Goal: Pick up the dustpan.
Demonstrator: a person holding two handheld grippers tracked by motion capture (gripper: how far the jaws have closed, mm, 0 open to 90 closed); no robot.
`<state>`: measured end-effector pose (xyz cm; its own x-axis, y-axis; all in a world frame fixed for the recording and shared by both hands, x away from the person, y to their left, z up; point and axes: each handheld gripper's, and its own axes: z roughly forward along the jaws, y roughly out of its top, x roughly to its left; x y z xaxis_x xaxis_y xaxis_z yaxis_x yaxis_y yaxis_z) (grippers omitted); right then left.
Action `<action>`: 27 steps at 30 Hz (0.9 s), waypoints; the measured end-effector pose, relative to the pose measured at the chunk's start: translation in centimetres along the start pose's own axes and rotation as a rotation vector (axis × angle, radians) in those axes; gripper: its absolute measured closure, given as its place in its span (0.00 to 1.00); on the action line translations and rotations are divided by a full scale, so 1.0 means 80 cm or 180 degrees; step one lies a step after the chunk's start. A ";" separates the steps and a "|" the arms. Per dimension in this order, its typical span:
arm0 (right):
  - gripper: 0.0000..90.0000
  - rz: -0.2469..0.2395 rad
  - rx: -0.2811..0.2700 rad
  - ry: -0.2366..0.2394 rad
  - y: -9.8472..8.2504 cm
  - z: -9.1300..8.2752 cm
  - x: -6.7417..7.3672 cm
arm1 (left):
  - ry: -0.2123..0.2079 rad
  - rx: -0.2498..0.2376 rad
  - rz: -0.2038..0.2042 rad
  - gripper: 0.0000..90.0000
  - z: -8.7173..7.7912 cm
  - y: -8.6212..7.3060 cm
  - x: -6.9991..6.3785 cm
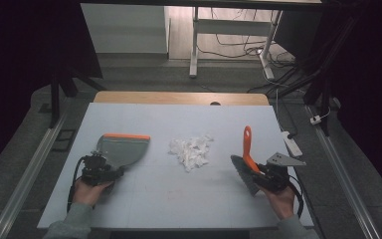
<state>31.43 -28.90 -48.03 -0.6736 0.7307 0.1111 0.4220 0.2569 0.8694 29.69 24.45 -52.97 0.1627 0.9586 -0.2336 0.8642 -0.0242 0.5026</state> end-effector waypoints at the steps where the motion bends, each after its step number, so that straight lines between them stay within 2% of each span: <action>1: 0.78 0.0000 0.0001 -0.0001 0.000 0.000 0.000 | 0.0002 -0.0006 -0.0003 0.41 0.000 0.000 0.000; 4: 0.78 -0.0007 0.0007 -0.0002 0.000 0.000 0.000 | -0.0036 -0.0044 -0.0052 0.47 -0.001 0.000 0.001; 10: 0.78 -0.0012 0.0006 -0.0011 0.000 0.000 0.000 | -0.0066 -0.0068 -0.0071 0.54 -0.002 0.000 0.003; 17: 0.78 -0.0016 0.0011 -0.0012 0.000 0.000 0.001 | -0.0115 -0.0101 -0.0067 0.67 -0.005 -0.001 0.006; 27: 0.78 -0.0024 0.0013 -0.0024 0.000 0.000 0.001 | -0.0126 -0.0113 -0.0037 0.68 -0.006 -0.001 0.009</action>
<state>31.37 -28.90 -48.03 -0.6722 0.7335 0.1009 0.4194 0.2650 0.8682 29.52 25.28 -52.74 0.1720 0.9468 -0.2720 0.8488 -0.0024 0.5286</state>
